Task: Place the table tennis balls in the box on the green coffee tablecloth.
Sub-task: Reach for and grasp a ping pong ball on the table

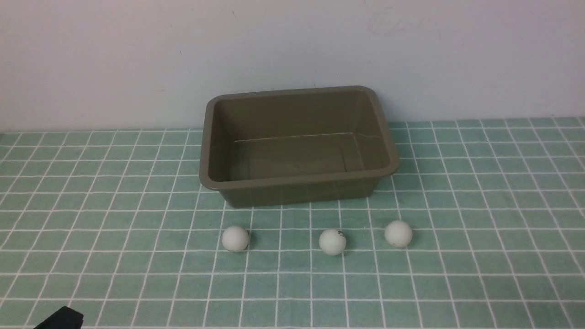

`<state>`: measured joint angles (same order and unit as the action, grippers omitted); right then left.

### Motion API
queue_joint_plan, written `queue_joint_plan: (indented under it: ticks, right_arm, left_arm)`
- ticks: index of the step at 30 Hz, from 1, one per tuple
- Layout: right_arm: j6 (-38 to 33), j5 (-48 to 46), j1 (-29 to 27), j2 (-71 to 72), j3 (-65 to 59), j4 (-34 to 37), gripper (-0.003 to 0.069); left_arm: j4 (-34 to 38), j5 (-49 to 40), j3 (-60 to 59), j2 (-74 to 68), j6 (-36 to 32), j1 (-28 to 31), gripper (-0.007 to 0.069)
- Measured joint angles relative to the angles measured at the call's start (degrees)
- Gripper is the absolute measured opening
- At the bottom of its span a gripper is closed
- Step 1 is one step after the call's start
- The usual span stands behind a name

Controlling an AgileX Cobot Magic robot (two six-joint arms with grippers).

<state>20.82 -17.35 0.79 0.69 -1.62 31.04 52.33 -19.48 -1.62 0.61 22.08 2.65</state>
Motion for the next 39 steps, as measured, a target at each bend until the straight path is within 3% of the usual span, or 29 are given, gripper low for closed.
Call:
queue_joint_plan:
  ticks: [3, 8, 13, 17, 20, 25, 30, 33, 39]
  right_arm:
    - [-6.8, -4.0, 0.0, 0.0, 3.5, 0.2, -0.0018]
    - [-16.4, -16.1, 0.0, -10.2, 16.7, -2.5, -0.0018]
    - [-29.4, -31.9, 0.0, -34.4, 28.5, -3.5, -0.0011]
    - [-45.4, -35.4, 0.1, -51.1, 31.3, 5.7, 0.0019]
    - [-51.0, -34.0, 2.5, -59.1, 34.7, 9.2, 0.0051]
    - [-48.2, -27.9, 12.3, -70.9, 43.3, 5.9, 0.0124]
    - [-34.6, -22.4, 20.4, -86.2, 54.3, -9.2, 0.0296]
    - [-27.5, -21.2, 21.7, -94.2, 60.0, -16.4, 0.0407]
    - [-23.2, -19.3, 21.7, -101.9, 64.4, -21.7, 0.0487]
  left_arm:
    - [0.0, -0.7, 0.4, 0.0, -3.9, 0.0, -0.0004]
    - [-0.1, -10.9, 9.8, -3.6, -17.8, 0.0, -0.0004]
    - [-6.6, -30.2, 22.7, -28.1, -28.2, 0.0, -0.0004]
    - [-10.5, -36.9, 27.7, -42.5, -35.7, 0.0, -0.0004]
    - [-11.1, -37.0, 30.2, -47.6, -39.0, 0.0, -0.0004]
    - [-12.8, -36.9, 31.7, -49.2, -40.0, 0.0, -0.0004]
    - [-14.2, -36.9, 31.7, -49.3, -40.1, 0.0, -0.0004]
    - [-14.3, -36.9, 31.7, -49.3, -40.1, 0.0, -0.0004]
    - [-14.4, -37.0, 31.7, -49.3, -40.1, 0.0, -0.0004]
